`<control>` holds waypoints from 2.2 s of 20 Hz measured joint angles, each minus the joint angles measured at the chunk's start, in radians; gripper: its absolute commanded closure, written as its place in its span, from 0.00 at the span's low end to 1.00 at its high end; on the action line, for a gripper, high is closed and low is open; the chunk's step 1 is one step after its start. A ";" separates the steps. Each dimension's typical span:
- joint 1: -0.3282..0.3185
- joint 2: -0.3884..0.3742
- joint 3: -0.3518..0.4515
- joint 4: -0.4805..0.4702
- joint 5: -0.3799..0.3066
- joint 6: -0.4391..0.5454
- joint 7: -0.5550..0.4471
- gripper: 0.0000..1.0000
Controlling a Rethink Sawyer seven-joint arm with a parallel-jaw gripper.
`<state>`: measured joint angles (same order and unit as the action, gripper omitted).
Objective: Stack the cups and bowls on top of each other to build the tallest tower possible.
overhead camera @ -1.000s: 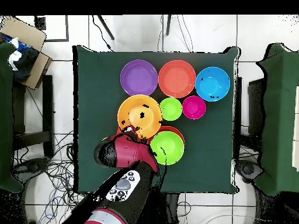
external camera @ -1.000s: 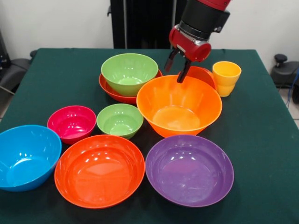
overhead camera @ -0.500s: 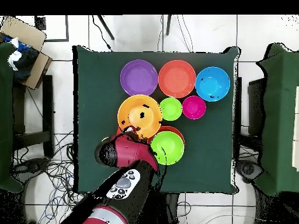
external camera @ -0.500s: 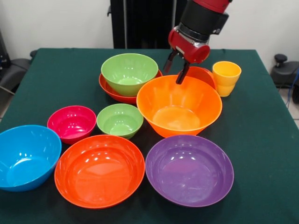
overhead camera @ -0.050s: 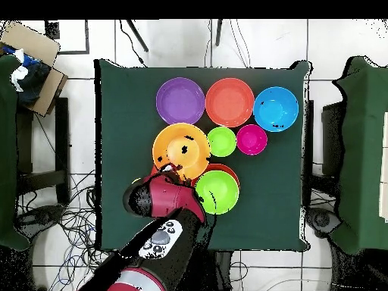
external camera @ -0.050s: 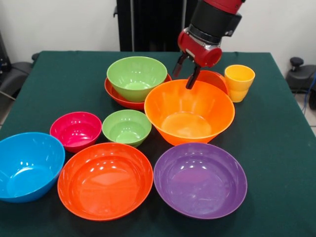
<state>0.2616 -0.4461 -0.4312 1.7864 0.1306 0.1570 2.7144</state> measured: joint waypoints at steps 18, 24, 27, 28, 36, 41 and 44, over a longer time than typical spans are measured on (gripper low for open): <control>0.000 0.095 -0.021 -0.044 0.000 -0.033 0.000 0.00; 0.000 0.114 -0.026 -0.056 0.000 -0.038 0.000 0.00; 0.000 0.114 -0.028 -0.057 0.000 -0.038 0.000 0.00; 0.000 0.114 -0.028 -0.058 0.000 -0.038 0.000 0.00; 0.000 0.106 -0.028 -0.058 0.000 -0.037 0.000 0.00; 0.002 0.029 -0.027 -0.057 0.004 0.027 0.000 0.00; 0.002 -0.018 -0.024 -0.057 0.009 0.080 0.000 0.00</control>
<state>0.2638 -0.4642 -0.4552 1.7293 0.1397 0.2372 2.7144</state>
